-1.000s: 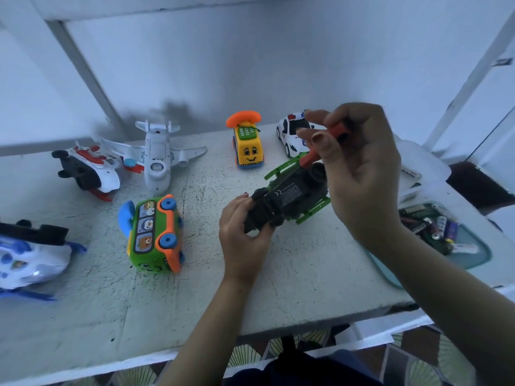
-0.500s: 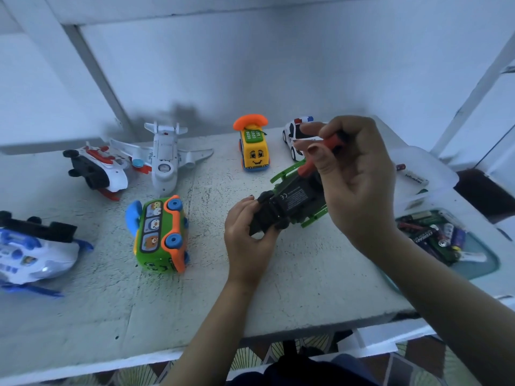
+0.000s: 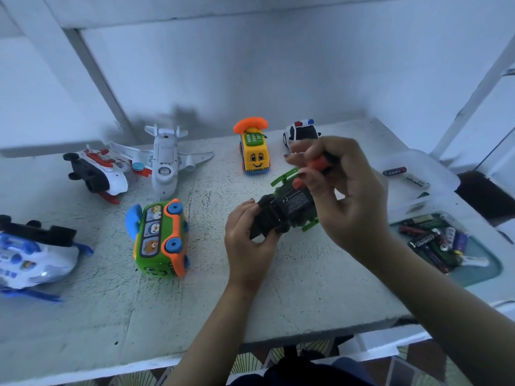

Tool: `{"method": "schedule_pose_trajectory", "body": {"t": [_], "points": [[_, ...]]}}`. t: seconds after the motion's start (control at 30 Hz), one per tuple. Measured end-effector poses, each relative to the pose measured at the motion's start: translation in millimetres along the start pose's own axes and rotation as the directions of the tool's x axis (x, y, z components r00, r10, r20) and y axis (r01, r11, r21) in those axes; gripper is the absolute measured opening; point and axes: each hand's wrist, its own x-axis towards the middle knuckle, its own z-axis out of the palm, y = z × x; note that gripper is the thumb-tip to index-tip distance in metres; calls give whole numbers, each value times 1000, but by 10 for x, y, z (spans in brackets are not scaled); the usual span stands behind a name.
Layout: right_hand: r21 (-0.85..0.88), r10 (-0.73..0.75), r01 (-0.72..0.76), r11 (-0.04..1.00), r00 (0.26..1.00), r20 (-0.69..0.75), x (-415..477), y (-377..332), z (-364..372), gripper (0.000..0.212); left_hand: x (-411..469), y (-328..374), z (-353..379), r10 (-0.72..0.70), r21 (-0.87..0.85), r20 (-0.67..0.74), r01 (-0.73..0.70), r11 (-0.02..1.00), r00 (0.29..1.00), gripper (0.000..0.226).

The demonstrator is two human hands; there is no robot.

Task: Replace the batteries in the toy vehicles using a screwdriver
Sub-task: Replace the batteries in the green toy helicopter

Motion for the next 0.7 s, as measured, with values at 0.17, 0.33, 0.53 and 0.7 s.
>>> {"method": "schedule_pose_trajectory", "body": {"t": [0.17,0.33,0.53,0.7], "points": [[-160,-66,67,985,998,10,88,-58,9,28,-6,-24,9,-6,12,2,6,1000,1000,47],[-237,-50,30,971,996,-78,173,-101,-11,26,-12,-2,1,-3,17,6,3,1000,1000,46],[-247,-30,-5,969,990,-136,218,-172,2,20,8,21,8,12,10,-10,-12,1000,1000,45],[-200,56,-89,976,984,-167,229,-166,3,12,8,-14,5,5,15,4,-5,1000,1000,47]]}}
